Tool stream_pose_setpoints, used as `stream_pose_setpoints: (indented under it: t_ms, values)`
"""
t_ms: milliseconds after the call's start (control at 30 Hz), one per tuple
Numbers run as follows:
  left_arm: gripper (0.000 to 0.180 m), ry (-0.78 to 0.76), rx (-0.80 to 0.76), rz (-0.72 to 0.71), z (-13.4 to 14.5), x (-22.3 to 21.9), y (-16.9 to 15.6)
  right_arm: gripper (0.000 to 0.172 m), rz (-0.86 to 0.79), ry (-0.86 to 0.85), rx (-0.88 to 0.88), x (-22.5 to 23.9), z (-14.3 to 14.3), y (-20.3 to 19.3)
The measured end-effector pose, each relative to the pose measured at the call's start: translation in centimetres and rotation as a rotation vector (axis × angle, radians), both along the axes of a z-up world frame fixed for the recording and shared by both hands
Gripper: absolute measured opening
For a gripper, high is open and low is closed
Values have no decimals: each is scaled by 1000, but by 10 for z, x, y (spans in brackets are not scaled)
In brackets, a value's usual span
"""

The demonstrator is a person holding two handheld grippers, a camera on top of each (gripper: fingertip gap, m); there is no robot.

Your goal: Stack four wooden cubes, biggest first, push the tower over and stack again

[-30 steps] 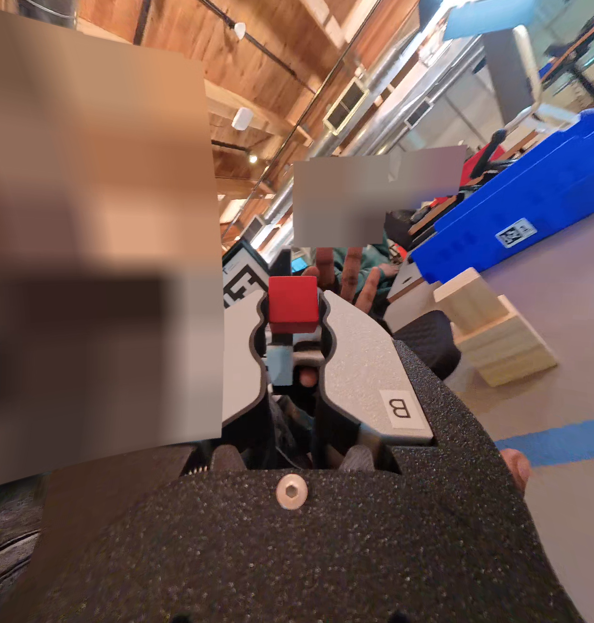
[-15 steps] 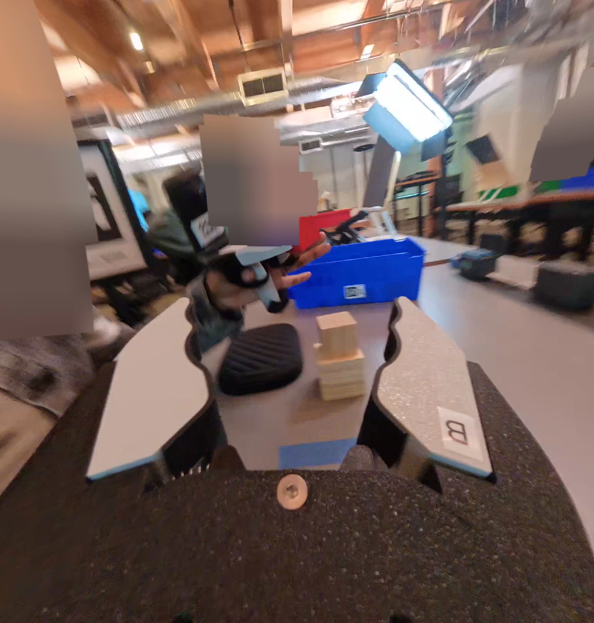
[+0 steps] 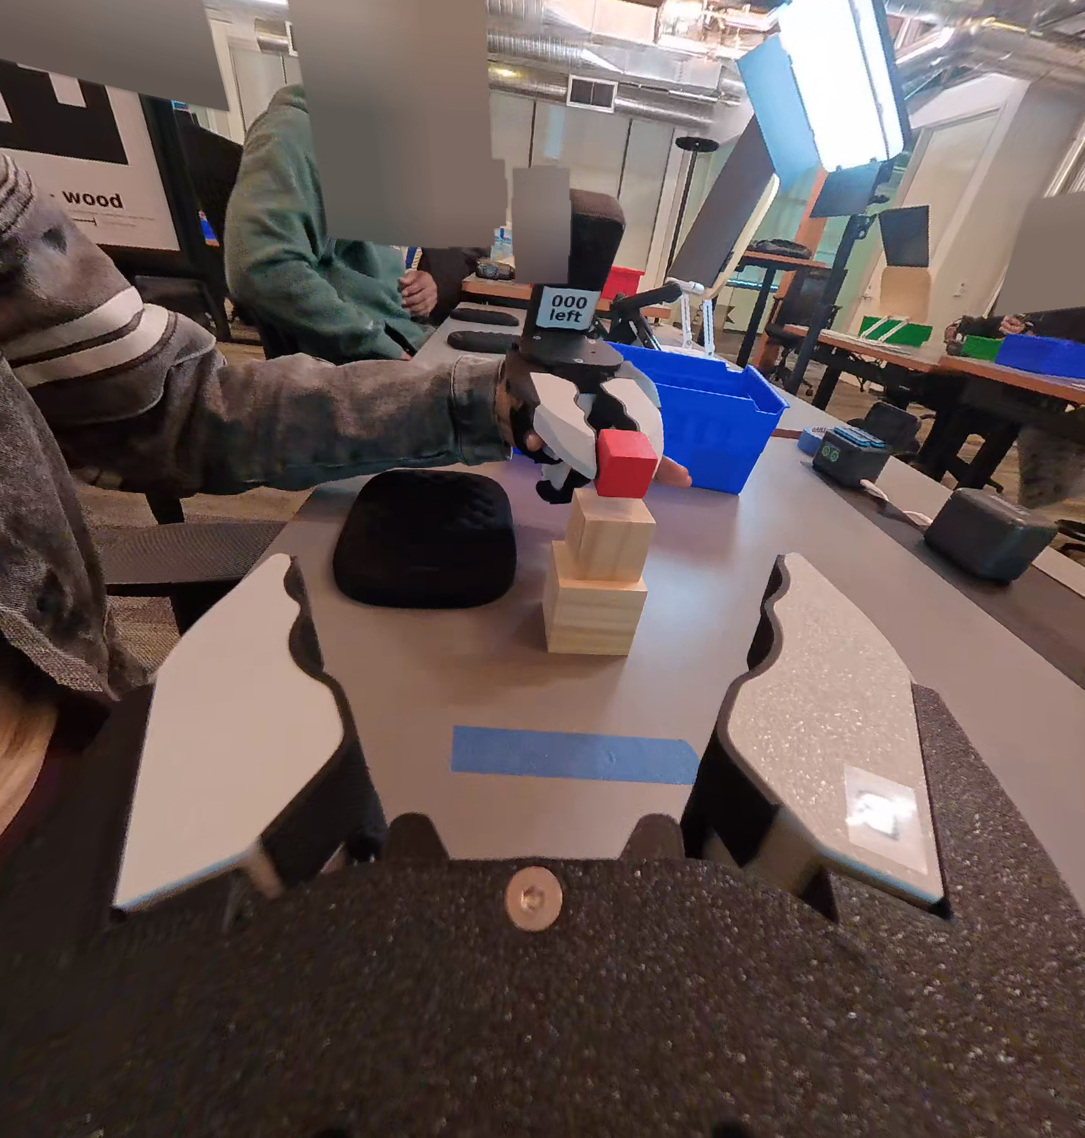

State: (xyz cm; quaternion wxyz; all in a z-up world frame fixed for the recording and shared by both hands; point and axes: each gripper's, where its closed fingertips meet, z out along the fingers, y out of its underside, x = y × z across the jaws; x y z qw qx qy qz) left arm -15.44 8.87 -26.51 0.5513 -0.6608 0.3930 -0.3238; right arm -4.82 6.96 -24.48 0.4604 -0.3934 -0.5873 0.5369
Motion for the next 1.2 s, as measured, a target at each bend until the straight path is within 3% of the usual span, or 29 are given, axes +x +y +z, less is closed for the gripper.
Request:
stream_pose_setpoints:
  t_ms: [367,533,633,700,800,967,1133,1200]
  values:
    - [28,-22,-31,2,-10,-4,1,134,-5,7,-11,1,1,2]
    - [64,-49,-3,18,-2,-7,-1,133,-17,2,-10,1,0,5]
    - [93,-110,66,126,20,-11,1,128,-60,-23,-18,0,-5,14]
    - [110,-142,163,288,41,-15,2,117,-140,-75,-30,-3,-14,30]
    - [113,-200,362,500,74,-11,-15,75,-349,-292,-67,-3,-44,70]
    - [110,-516,469,451,118,23,-75,56,-434,-589,-8,-10,-85,99]
    - [104,-398,530,502,109,34,-84,43,-413,-728,98,-25,-116,112]
    - [100,-364,555,515,107,40,-83,22,-383,-717,86,-31,-118,108]
